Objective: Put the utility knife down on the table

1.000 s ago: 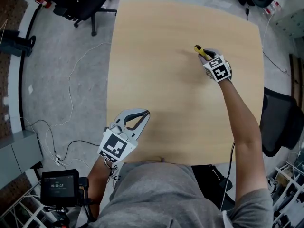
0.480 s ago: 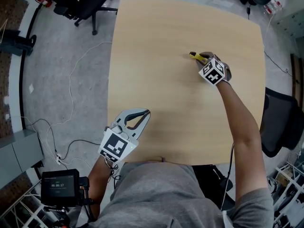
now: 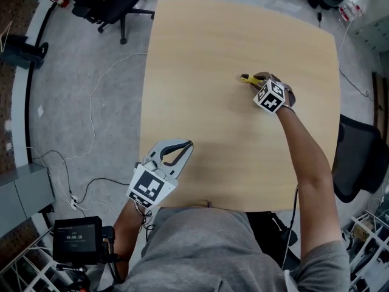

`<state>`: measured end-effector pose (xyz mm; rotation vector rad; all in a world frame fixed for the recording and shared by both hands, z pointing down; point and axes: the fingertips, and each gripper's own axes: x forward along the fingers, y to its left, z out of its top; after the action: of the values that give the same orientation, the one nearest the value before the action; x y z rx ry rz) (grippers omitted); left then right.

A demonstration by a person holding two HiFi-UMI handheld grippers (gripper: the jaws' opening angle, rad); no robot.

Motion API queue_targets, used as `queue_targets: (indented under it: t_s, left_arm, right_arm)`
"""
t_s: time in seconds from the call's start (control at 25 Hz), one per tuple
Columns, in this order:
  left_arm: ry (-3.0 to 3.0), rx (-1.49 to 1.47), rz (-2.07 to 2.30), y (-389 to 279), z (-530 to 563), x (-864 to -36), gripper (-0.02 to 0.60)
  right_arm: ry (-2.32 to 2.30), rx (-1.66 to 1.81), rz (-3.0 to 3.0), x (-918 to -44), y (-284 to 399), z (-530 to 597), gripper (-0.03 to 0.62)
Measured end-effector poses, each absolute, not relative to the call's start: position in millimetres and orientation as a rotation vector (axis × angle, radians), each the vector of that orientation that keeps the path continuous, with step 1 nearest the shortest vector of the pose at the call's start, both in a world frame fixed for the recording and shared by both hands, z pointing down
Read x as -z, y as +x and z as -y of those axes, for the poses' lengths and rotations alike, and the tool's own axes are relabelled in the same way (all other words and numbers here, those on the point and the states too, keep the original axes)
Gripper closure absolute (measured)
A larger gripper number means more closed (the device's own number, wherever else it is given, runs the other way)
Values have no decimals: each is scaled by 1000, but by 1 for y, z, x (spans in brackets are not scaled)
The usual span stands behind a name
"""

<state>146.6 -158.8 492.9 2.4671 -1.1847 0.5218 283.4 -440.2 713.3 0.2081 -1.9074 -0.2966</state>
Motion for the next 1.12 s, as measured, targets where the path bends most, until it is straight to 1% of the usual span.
queue_targets:
  t_s: [0.32, 0.56, 0.88, 1.12]
  left_arm:
    - [2444, -522, 1200, 140, 154, -500, 575]
    - [2433, -513, 1208, 138, 152, -505, 575]
    - [2430, -498, 1212, 133, 144, -505, 575]
    - [2439, -485, 1208, 135, 137, -508, 575]
  right_arm:
    - [172, 243, 1874, -725, 283, 435, 477]
    - [242, 223, 1892, -722, 282, 443, 477]
    - [310, 198, 1996, -698, 260, 438, 477]
    - [454, 46, 2137, -672, 244, 433, 477]
